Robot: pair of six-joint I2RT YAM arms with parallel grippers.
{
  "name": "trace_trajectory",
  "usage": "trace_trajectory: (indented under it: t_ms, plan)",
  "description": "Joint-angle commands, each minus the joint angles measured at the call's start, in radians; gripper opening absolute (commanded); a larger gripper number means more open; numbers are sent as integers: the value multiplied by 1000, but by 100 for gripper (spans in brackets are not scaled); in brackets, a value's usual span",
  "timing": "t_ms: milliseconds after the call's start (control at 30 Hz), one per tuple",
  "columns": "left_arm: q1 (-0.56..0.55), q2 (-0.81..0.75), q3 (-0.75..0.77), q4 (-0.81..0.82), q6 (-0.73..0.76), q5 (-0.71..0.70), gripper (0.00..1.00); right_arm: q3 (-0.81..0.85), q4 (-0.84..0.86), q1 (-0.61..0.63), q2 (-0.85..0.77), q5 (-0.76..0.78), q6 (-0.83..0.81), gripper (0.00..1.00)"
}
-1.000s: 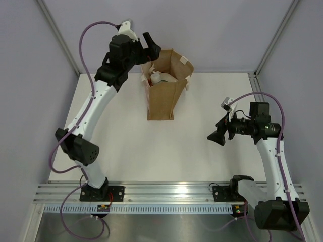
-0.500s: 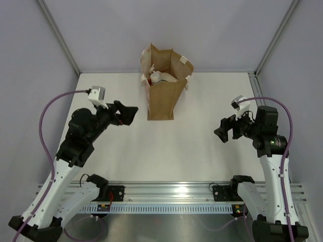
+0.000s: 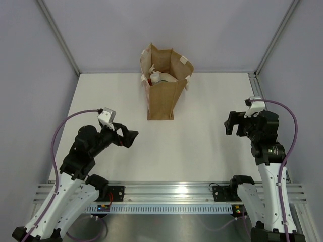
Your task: Place the personal care products into the canvas bag
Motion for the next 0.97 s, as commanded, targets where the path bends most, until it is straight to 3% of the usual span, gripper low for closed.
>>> trace_trajectory:
  t_ms: [0,933]
  plan:
    - [-3,8,4,-17,58,7,99,-9,101,-4,-21,134,80,100]
    - [-3,-41,-19,-59,55,-41,99,3,102,-10,-46,184,129,99]
